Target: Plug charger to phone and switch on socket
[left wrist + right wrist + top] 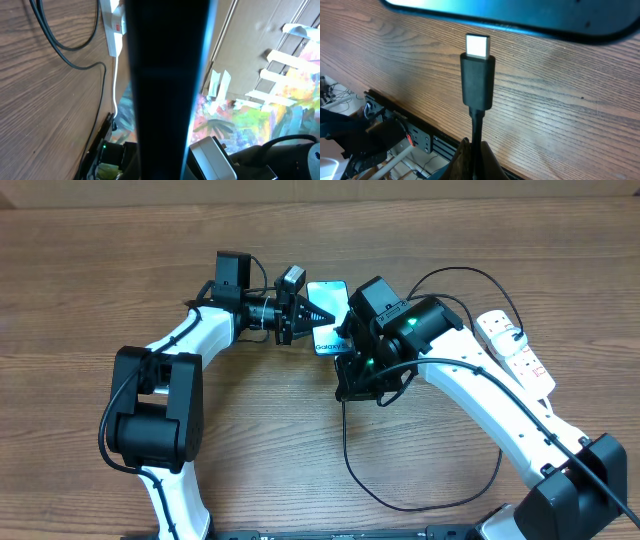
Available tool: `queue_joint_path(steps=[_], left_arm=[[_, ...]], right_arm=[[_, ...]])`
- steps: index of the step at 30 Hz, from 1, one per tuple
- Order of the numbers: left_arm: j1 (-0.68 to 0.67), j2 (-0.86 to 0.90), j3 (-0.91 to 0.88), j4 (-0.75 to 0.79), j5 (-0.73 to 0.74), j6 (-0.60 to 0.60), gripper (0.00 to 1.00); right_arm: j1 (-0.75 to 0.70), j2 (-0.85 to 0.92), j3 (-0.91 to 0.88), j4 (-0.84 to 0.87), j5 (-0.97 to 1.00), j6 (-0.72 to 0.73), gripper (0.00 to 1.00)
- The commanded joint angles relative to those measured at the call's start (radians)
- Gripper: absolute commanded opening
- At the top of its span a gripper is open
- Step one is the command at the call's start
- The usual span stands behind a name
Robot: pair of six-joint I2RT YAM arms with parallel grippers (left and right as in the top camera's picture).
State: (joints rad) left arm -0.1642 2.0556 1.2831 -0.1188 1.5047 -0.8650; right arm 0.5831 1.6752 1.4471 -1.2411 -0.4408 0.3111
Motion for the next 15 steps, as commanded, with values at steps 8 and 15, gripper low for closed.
queue_joint_path(steps=[8,15], left_arm=[[0.000,-0.001,0.003,0.005,0.060,0.055,0.04],[0.000,-0.001,0.003,0.005,0.059,0.084,0.04]], right_arm=[[-0.001,0.005,0.027,0.011,-0.005,0.000,0.04],[-0.001,0.005,0.027,0.019,-0.005,0.000,0.04]])
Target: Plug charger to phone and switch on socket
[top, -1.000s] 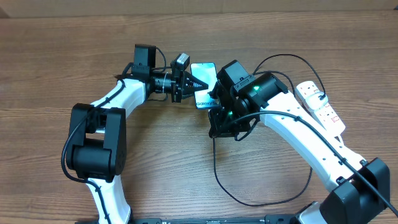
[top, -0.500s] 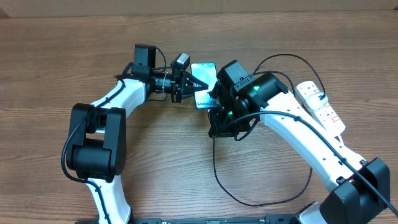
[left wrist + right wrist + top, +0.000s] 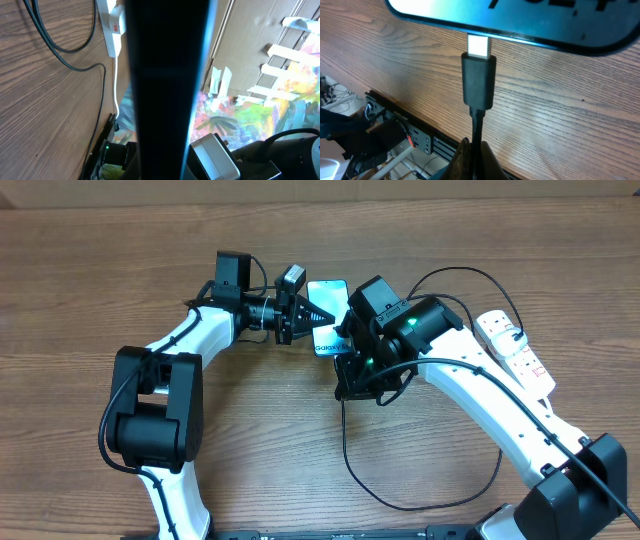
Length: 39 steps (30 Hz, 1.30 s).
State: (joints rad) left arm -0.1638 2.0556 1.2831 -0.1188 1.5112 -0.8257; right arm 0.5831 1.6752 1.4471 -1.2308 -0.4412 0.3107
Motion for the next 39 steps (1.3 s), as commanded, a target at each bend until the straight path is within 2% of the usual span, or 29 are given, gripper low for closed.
queue_joint_path(steps=[1,8,32,39], left_arm=[[0.000,-0.001,0.003,0.005,0.053,0.045,0.05],[0.000,-0.001,0.003,0.005,0.053,0.047,0.04],[0.000,-0.001,0.003,0.005,0.061,0.109,0.04],[0.005,-0.001,0.003,0.014,0.054,0.109,0.04]], right_arm=[[-0.001,0.005,0.027,0.009,-0.005,0.000,0.04],[-0.001,0.005,0.027,0.016,-0.003,0.000,0.04],[-0.001,0.005,0.027,0.214,0.225,0.000,0.04],[0.000,0.005,0.027,0.105,0.149,0.003,0.04]])
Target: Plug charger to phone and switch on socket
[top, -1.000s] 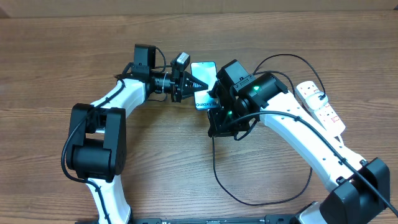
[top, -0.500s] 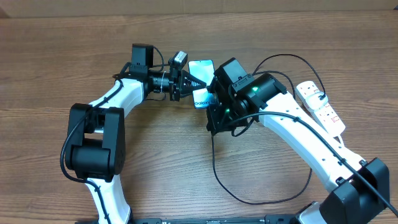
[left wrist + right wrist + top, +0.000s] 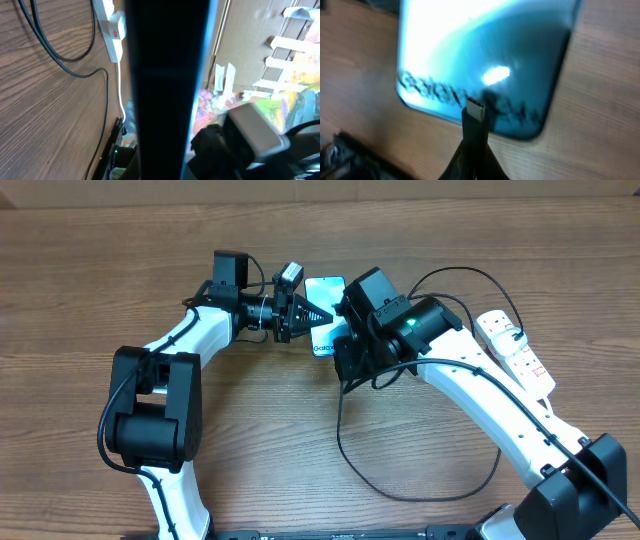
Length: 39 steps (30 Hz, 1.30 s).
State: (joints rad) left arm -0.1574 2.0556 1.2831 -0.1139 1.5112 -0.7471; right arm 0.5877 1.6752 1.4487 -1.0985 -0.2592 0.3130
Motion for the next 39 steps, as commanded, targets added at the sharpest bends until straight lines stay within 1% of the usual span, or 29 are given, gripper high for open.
queue_joint_path(steps=[1,4,6,12,17,22,29,33,39], left_arm=[[0.001,-0.001,0.003,0.019,0.052,0.031,0.04],[0.005,-0.001,0.003,0.045,0.052,0.029,0.04],[0.007,-0.001,0.003,0.044,0.052,0.029,0.04],[0.007,-0.001,0.003,0.052,0.049,0.029,0.04],[0.007,-0.001,0.003,0.078,0.050,-0.002,0.04],[0.007,-0.001,0.003,0.090,0.061,-0.001,0.04],[0.007,-0.001,0.003,0.090,0.069,0.001,0.04],[0.007,-0.001,0.003,0.093,0.069,0.025,0.04],[0.007,-0.001,0.003,0.093,0.069,0.097,0.04]], right_arm=[[-0.005,0.005,0.026,-0.053,-0.069,0.001,0.04],[-0.005,0.005,0.026,-0.098,-0.140,-0.004,0.04],[-0.005,0.005,0.026,-0.112,-0.151,-0.006,0.04],[-0.005,0.005,0.026,-0.107,-0.204,-0.006,0.04],[-0.005,0.005,0.022,-0.092,-0.203,-0.006,0.04],[-0.005,0.013,0.012,-0.055,-0.203,-0.006,0.04],[-0.005,0.055,0.011,-0.047,-0.202,-0.006,0.04],[-0.006,0.055,0.011,-0.046,-0.186,-0.006,0.04],[-0.026,0.055,0.011,-0.048,-0.184,-0.007,0.04]])
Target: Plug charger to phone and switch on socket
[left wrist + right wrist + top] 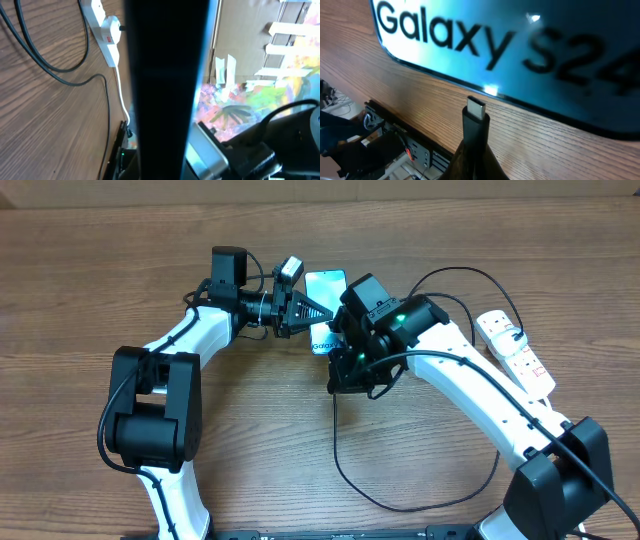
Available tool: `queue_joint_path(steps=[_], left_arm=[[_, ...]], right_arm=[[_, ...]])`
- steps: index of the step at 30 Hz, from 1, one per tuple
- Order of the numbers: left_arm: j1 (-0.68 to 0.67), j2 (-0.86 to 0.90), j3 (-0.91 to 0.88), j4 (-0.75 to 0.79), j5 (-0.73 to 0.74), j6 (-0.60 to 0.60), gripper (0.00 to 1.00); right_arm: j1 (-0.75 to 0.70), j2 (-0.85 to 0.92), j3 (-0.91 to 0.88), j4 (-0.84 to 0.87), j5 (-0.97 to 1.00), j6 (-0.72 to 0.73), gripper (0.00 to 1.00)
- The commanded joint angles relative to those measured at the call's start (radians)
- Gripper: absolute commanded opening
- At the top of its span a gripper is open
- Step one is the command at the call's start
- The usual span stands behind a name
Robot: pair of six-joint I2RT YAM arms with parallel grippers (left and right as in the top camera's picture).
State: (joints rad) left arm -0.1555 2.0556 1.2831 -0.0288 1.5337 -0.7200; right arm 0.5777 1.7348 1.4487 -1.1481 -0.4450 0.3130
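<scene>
The phone [325, 283], its blue face printed "Galaxy S24", is held off the table by one long edge, with my left gripper [300, 308] shut on it. In the left wrist view the phone [167, 75] is a dark band seen edge-on. My right gripper [340, 365] is shut on the black USB-C charger plug [476, 122]. The plug's metal tip points at the phone's [520, 55] bottom edge and stops a little short of it, not inserted. The white socket strip [516, 350] lies at the right, with a red switch.
The black charger cable [400, 502] loops from the right gripper across the near table and back to the socket strip [102, 27]. A second cable arc [450, 275] lies behind the right arm. Wooden tabletop [80, 290] all around.
The plug lay over the phone's printed face, near the word Galaxy; now it is below the phone's bottom edge, pointing at it. The phone is a little farther back.
At first the plug tip stood a short way from the phone's bottom edge. Then the tip met that edge. Later the plug lay over the phone's face, not in the port. Now it is under the edge again with a small gap.
</scene>
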Motion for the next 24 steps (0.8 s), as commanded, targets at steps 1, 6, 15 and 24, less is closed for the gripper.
queue_joint_path(steps=[1,6,15,24], left_arm=[[0.005,-0.001,0.003,0.008,0.047,0.080,0.04],[0.005,-0.001,0.003,0.009,0.047,0.097,0.04],[0.005,-0.001,0.003,0.012,0.047,0.097,0.04],[0.005,-0.001,0.003,0.027,0.047,0.061,0.04]], right_arm=[[-0.021,-0.005,0.011,0.002,-0.002,-0.008,0.04],[-0.035,-0.005,0.011,0.002,-0.039,-0.034,0.04],[-0.036,-0.005,0.011,0.025,-0.073,-0.033,0.04],[-0.037,-0.004,0.011,0.032,-0.073,-0.032,0.04]])
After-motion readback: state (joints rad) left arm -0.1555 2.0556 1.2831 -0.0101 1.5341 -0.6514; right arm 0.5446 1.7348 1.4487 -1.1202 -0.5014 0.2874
